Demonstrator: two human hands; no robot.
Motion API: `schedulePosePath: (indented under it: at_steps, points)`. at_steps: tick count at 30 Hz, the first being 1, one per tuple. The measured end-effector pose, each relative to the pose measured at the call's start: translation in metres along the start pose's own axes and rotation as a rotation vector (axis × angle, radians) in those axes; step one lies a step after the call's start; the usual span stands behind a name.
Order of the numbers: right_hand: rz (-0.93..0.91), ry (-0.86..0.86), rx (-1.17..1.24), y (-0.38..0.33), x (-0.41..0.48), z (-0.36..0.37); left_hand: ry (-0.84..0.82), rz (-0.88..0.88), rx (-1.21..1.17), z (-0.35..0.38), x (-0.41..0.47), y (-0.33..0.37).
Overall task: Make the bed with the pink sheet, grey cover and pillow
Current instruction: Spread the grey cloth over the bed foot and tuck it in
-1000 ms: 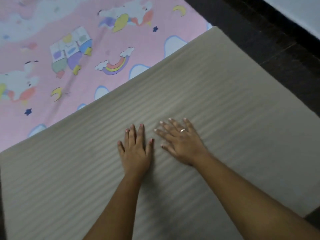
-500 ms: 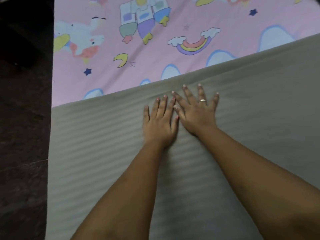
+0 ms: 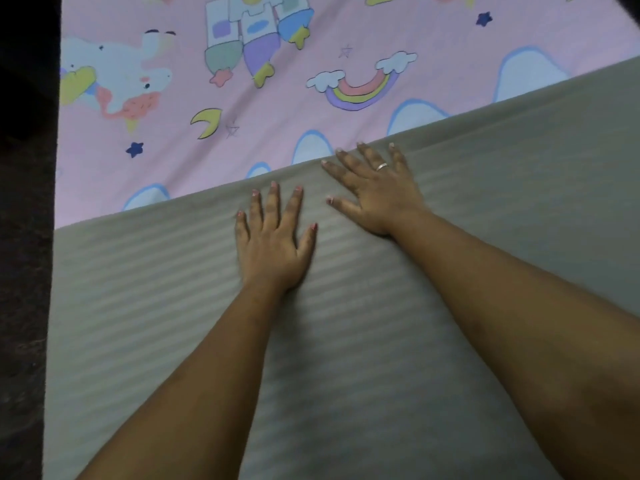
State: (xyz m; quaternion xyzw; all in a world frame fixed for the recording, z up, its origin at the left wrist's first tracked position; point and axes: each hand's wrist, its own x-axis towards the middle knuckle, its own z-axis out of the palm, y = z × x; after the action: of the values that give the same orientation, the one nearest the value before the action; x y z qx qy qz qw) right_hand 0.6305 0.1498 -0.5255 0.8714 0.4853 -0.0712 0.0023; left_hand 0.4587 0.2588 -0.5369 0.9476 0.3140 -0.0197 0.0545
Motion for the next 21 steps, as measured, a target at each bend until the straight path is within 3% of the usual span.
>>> schedulePosePath:
  at_steps: [6,9,14,17,21]
  points:
    - [0.305,-0.011,0.047,0.133,-0.040,-0.008,-0.034,-0.377,-0.108,-0.005,0.019,0.059]
    - [0.404,-0.015,0.023,0.177,-0.059,-0.009,-0.134,-0.207,-0.106,-0.006,0.024,0.109]
    - [0.404,-0.018,0.000,0.180,-0.053,-0.007,-0.226,0.042,-0.129,-0.009,0.022,0.197]
    - [0.358,-0.021,0.003,0.185,-0.050,-0.007,-0.373,0.190,-0.131,-0.012,0.024,0.247]
    - [0.283,-0.034,0.003,0.200,-0.040,-0.003,-0.570,0.121,-0.145,-0.008,0.034,0.296]
